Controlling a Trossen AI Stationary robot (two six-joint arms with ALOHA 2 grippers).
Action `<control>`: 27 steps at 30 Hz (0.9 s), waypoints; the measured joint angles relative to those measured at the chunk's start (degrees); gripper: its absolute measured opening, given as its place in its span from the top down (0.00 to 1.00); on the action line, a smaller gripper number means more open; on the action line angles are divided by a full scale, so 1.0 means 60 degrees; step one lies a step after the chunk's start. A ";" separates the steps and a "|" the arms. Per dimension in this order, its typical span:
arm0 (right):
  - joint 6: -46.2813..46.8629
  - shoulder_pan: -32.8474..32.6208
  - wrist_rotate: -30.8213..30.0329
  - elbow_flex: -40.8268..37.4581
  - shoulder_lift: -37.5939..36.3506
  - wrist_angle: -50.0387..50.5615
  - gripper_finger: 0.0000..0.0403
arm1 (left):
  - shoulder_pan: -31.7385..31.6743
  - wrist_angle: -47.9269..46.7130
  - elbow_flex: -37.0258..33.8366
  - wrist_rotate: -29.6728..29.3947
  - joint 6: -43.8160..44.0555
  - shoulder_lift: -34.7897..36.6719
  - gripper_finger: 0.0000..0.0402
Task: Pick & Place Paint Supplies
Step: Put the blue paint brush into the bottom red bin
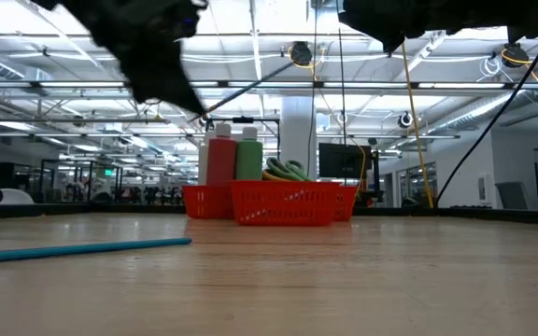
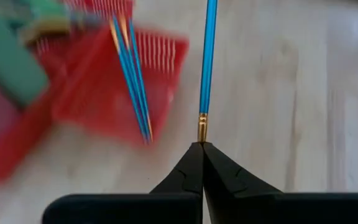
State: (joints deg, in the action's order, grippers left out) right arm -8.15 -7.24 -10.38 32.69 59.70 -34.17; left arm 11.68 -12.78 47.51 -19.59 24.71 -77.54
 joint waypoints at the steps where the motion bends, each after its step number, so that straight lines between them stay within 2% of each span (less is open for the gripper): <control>1: -0.0002 0.0000 -0.0002 0.0000 0.0000 -0.0002 0.61 | -0.0181 0.0451 -0.0001 0.0029 -0.0330 -0.0039 1.00; 6: -0.0002 0.0002 -0.0001 0.0000 0.0000 0.0023 0.61 | -0.1148 0.2118 -0.0008 0.0610 -0.1372 -0.0513 1.00; 12: -0.0013 0.0002 -0.0001 0.0000 0.0000 0.0023 0.61 | -0.2062 0.3408 -0.0016 0.1687 -0.1782 -0.1553 1.00; 20: -0.0013 0.0002 0.0001 0.0000 0.0000 0.0024 0.61 | -0.2626 0.3946 -0.0019 0.2291 -0.1398 -0.2894 1.00; 27: -0.0027 0.0002 0.0000 0.0000 0.0000 0.0022 0.61 | -0.2764 0.3986 -0.0016 0.2349 -0.1097 -0.3442 0.97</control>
State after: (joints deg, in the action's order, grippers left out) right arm -8.31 -7.22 -10.38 32.69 59.70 -34.04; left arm -4.91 11.13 47.42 -5.50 18.13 -98.19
